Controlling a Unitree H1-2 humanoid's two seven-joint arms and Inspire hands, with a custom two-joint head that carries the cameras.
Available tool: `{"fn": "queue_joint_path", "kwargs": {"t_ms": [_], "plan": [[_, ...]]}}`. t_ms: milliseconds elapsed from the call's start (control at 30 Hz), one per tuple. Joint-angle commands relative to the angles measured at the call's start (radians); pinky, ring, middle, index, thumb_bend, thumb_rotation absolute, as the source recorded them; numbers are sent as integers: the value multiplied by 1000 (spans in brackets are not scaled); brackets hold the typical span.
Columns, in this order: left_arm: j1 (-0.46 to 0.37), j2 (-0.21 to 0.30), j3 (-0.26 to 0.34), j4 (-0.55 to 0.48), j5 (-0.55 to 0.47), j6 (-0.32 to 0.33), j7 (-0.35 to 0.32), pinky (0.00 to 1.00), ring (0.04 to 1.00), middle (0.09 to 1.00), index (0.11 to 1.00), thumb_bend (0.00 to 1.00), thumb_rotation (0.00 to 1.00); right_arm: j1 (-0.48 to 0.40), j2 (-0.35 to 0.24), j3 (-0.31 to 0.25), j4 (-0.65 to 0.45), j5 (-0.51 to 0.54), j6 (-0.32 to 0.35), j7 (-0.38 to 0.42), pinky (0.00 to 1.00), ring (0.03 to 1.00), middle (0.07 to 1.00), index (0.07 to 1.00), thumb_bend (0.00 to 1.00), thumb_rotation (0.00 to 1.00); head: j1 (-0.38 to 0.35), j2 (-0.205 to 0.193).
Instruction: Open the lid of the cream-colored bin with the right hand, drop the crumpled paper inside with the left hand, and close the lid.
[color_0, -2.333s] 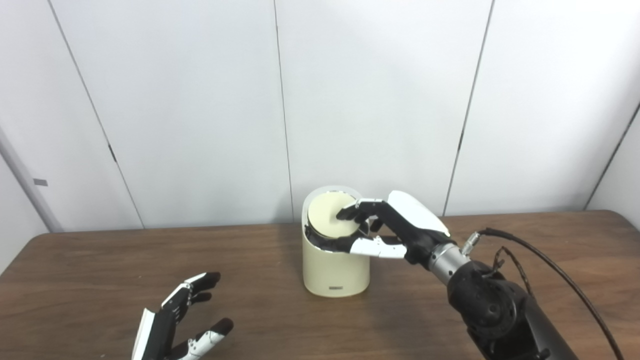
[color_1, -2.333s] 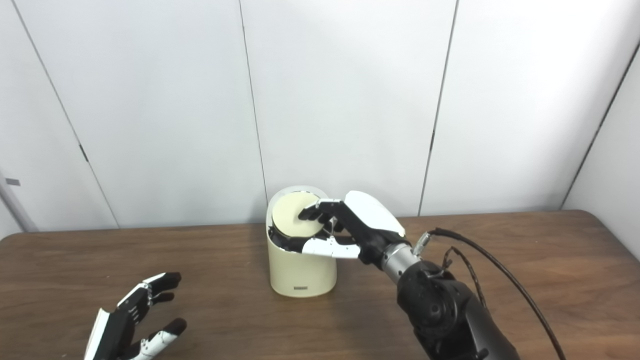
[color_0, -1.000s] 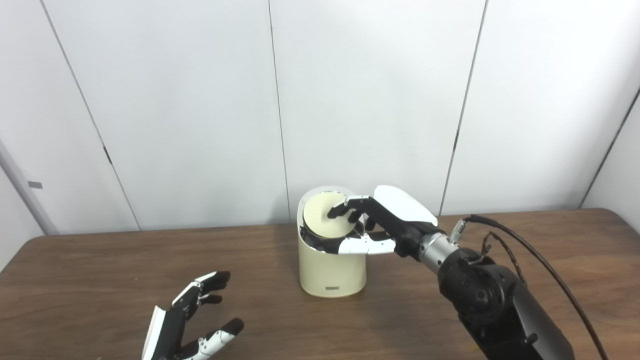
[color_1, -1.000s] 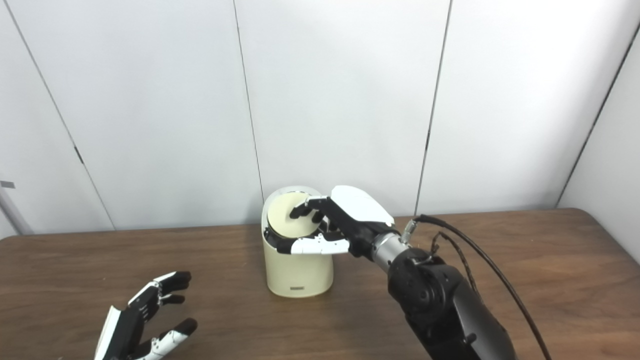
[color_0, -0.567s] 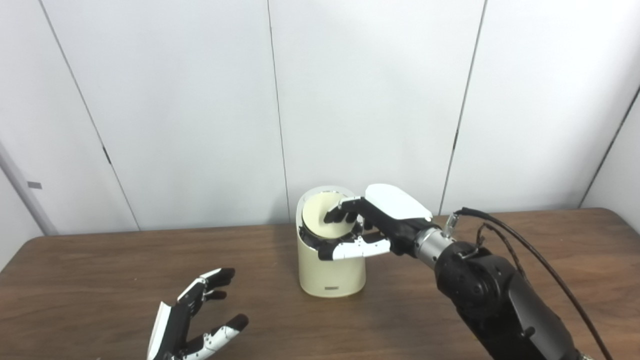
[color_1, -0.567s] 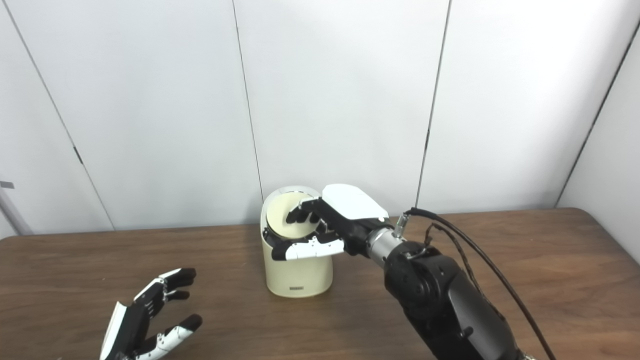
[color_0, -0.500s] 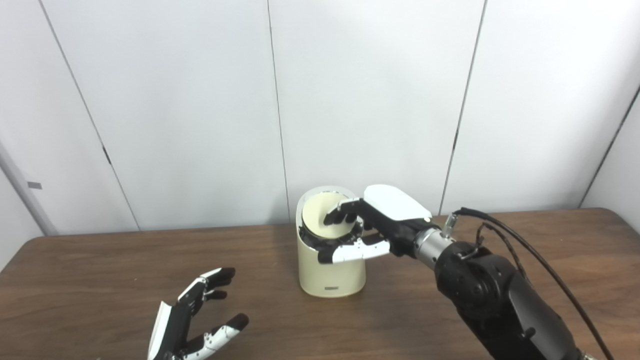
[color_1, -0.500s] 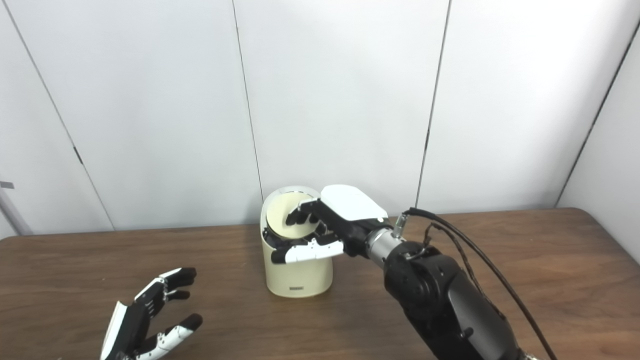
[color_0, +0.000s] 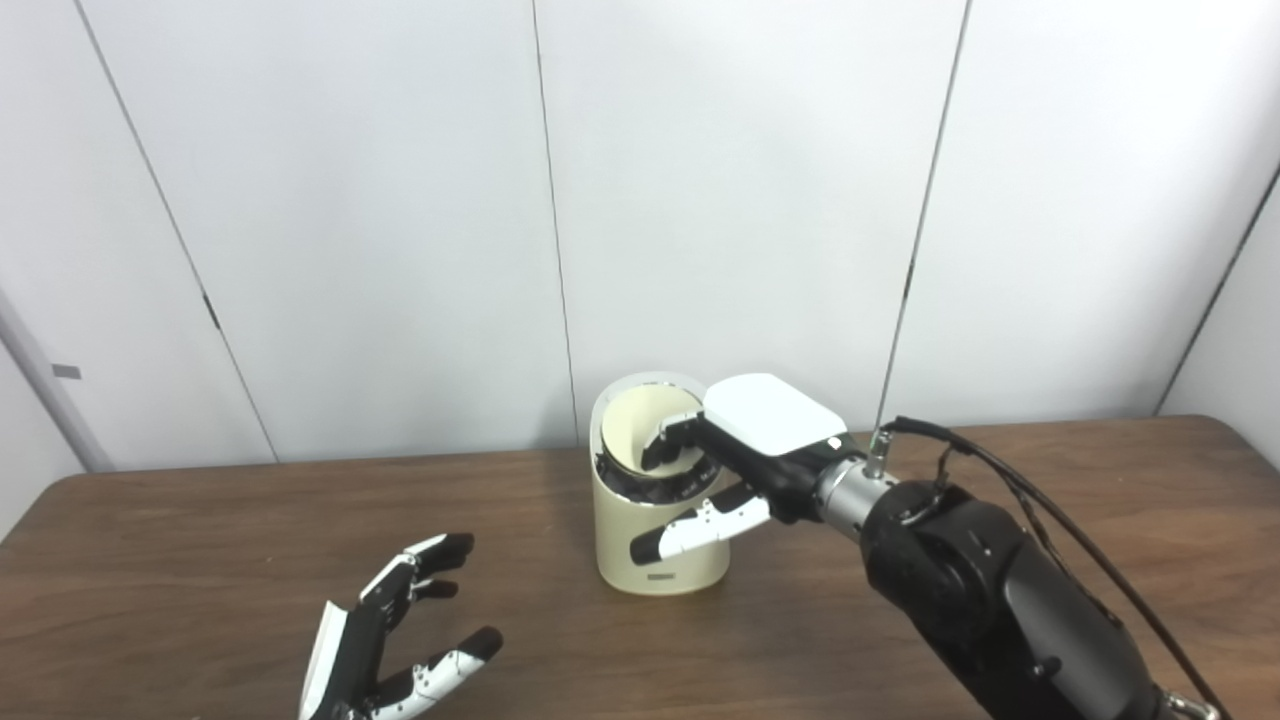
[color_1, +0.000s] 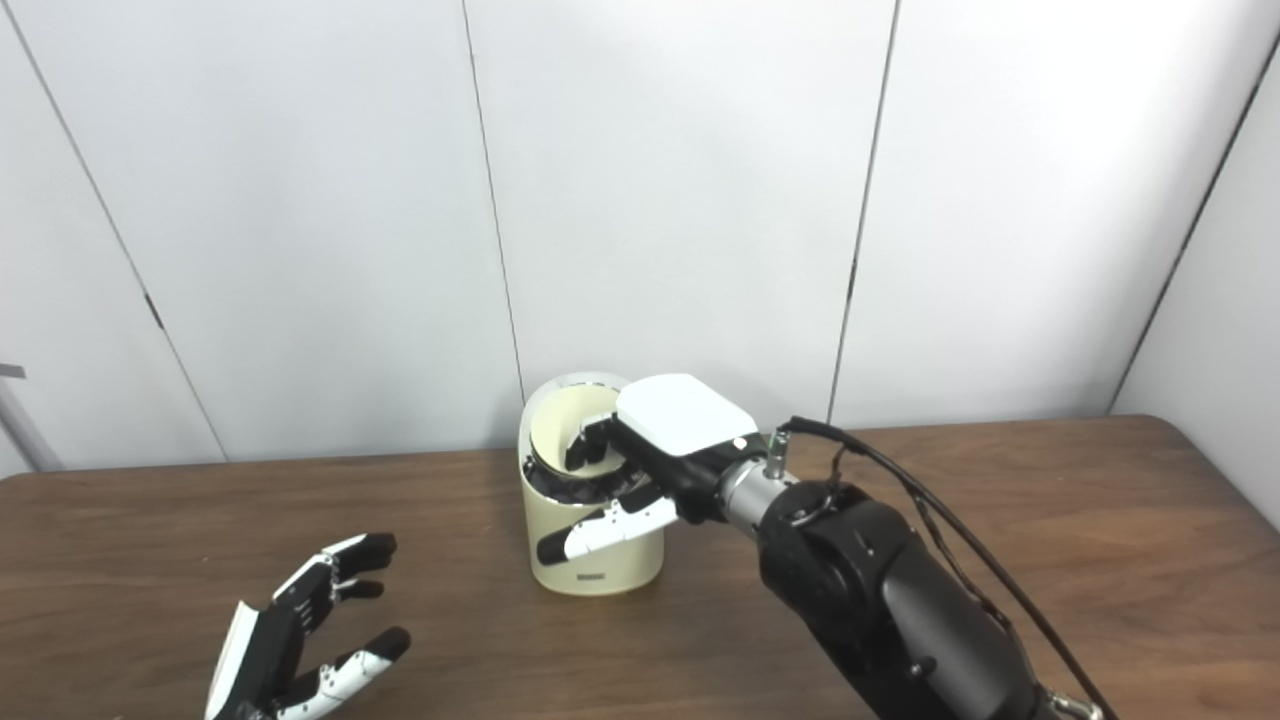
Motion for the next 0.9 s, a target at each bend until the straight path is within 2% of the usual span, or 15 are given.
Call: {"fn": "queue_joint_path", "kwargs": {"t_ms": [0, 133, 300, 600, 867], "plan": [[-12, -12, -8, 7, 0, -23, 13, 692, 781, 782, 764, 914, 536, -35, 28, 47, -3, 24, -66, 72, 754, 763, 707, 673, 929, 925, 0, 0], [-8, -15, -8, 0, -1, -17, 12, 706, 788, 784, 765, 921, 536, -47, 32, 51, 14, 15, -59, 99, 752, 762, 711, 642, 911, 912, 0, 2], [-6, -15, -10, -7, 8, -17, 13, 698, 779, 782, 766, 915, 545, -57, 33, 53, 24, -11, -60, 113, 750, 760, 716, 691, 908, 909, 0, 4], [-3, -21, -12, -15, 12, -12, 15, 693, 776, 781, 764, 916, 543, -95, 37, 57, 66, -47, -64, 171, 775, 765, 729, 704, 911, 960, 1, 6], [3, -18, -8, -33, 15, -3, 12, 692, 774, 778, 762, 927, 552, -80, 40, 33, 65, -42, -53, 173, 778, 765, 729, 701, 924, 958, -1, 13]]}}
